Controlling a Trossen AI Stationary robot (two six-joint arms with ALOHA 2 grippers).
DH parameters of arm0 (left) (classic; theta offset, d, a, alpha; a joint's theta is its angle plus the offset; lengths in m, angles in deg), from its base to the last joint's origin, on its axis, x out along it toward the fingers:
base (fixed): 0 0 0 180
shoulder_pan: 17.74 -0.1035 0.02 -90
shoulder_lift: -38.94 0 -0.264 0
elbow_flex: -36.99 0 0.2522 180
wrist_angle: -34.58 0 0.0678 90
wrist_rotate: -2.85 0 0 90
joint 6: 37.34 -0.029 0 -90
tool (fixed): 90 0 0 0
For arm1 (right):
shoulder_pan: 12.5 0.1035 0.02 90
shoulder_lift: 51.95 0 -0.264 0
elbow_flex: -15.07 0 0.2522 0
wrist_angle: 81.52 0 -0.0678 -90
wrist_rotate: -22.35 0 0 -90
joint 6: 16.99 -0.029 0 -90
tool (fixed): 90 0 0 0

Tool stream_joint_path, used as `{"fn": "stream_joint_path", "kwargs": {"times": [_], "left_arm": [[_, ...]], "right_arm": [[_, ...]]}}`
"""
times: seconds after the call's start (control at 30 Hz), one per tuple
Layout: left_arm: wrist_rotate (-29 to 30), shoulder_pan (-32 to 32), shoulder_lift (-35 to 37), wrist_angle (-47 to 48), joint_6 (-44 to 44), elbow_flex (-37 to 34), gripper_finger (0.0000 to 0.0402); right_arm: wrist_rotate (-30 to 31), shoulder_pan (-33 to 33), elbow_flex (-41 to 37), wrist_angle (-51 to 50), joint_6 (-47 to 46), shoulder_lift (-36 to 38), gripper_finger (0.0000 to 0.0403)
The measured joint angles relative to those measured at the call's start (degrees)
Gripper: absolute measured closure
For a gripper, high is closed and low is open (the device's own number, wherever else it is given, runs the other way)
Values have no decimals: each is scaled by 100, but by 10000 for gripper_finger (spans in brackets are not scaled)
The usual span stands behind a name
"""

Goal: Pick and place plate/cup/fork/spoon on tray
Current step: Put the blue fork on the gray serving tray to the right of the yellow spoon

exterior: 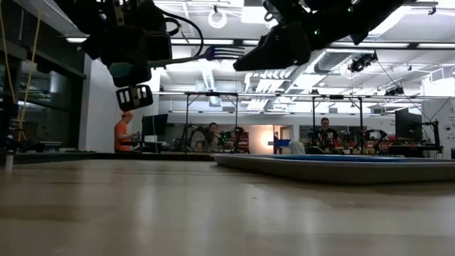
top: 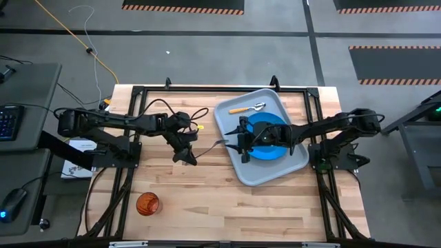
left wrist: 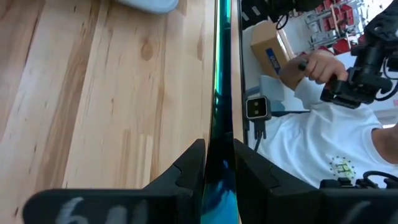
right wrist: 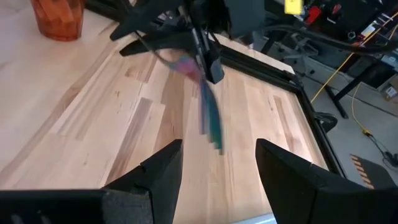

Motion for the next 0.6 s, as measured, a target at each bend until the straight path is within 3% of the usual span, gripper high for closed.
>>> {"fn": "stream_joint_path", "kwargs": {"times": [0.6], "left_arm": [[12, 0, -123, -70, -105, 0, 347]], "right_arm": [[27, 12, -7, 582, 226, -201, 208]]}}
